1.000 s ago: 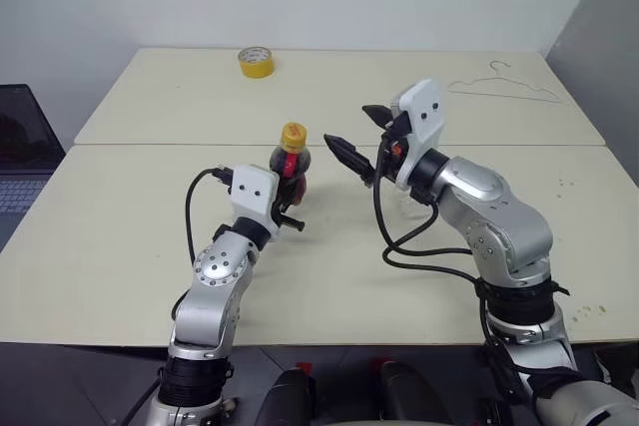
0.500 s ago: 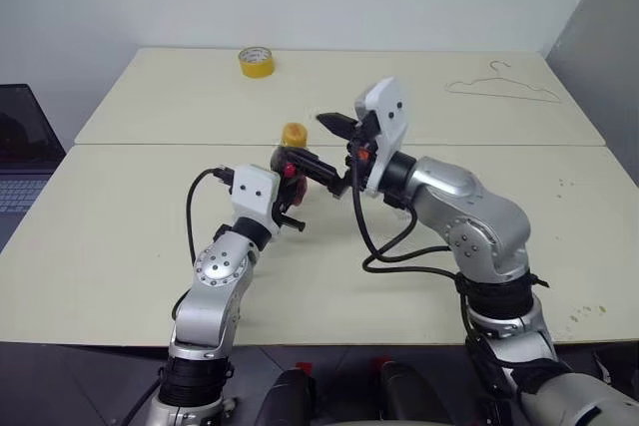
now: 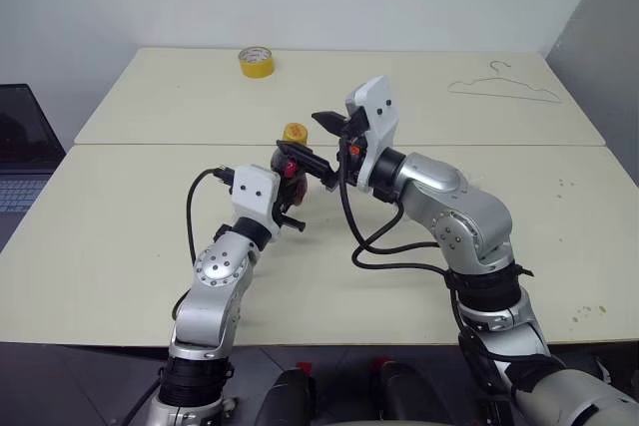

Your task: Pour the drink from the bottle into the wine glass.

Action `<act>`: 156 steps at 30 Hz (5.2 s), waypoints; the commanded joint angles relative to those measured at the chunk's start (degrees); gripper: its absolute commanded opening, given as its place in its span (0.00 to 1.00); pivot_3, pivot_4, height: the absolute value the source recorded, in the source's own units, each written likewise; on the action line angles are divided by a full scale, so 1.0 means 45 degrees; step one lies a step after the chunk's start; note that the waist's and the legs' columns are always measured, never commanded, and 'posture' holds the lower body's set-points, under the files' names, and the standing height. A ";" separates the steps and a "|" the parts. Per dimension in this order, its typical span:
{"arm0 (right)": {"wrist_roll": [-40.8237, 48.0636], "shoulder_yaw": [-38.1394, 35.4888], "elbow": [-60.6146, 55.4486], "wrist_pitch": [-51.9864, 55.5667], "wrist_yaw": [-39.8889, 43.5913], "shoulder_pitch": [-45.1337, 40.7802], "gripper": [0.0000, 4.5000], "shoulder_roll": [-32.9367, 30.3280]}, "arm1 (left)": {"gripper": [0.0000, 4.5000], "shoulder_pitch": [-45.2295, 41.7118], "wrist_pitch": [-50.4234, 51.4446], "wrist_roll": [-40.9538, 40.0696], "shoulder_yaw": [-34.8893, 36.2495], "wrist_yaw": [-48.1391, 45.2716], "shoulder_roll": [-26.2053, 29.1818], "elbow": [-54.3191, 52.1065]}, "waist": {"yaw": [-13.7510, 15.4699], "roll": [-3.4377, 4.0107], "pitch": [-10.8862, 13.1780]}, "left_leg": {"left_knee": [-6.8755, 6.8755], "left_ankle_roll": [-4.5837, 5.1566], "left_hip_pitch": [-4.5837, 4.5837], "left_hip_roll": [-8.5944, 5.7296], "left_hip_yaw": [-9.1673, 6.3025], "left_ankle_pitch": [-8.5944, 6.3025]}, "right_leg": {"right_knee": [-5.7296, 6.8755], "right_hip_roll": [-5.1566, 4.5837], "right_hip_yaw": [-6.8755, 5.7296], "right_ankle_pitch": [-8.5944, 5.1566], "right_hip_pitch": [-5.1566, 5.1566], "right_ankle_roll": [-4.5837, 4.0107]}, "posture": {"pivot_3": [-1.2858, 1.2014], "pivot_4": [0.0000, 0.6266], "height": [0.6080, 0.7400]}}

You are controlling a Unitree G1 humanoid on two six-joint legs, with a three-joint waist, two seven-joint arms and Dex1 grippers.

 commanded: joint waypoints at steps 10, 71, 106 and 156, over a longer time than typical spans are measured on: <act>-0.0066 0.0158 -0.0540 -0.0593 0.0081 -0.0247 0.27 0.0029 | 0.11 -0.0175 -0.0517 0.0016 0.0082 0.0012 -0.0022 -0.0599 | 0.0000 0.0000 0.0000 | 0.0000 0.0000 0.0000 0.0000 0.0000 0.0000 | -0.0001 0.0000 0.0000 0.0000 0.0000 0.0000 | 0.52 0.24 1.00; -0.0679 -0.5742 -0.0752 -0.5741 0.1929 1.0472 1.00 -0.6184 | 0.11 -0.0510 0.0100 -0.0892 0.0245 -0.0908 -0.0320 -0.0374 | 0.0273 -0.0013 0.0008 | 0.0007 -0.0031 0.0030 0.0002 0.0037 0.0018 | -0.0009 0.0007 0.0027 -0.0005 0.0053 0.0008 | 0.52 0.24 1.00; -0.0015 0.1041 -0.2671 -0.1882 0.3041 0.2723 1.00 -0.4061 | 1.00 -0.0315 -0.2725 -0.1912 0.3912 -0.1775 0.1761 0.5184 | 0.0279 -0.0040 0.0017 | 0.0017 -0.0036 0.0005 -0.0007 -0.0012 0.0021 | -0.0005 -0.0011 -0.0013 0.0000 0.0013 0.0002 | 0.52 0.24 1.00; -0.9256 -0.1127 0.2027 -0.8508 0.0643 0.5999 1.00 -0.9809 | 1.00 -0.0026 0.2052 -0.2772 -0.1303 -0.5037 0.2596 -0.1600 | 0.0078 -0.0023 0.0013 | 0.0011 -0.0034 0.0042 0.0008 0.0042 0.0020 | -0.0011 0.0009 0.0027 -0.0004 0.0062 0.0006 | 0.52 0.24 1.00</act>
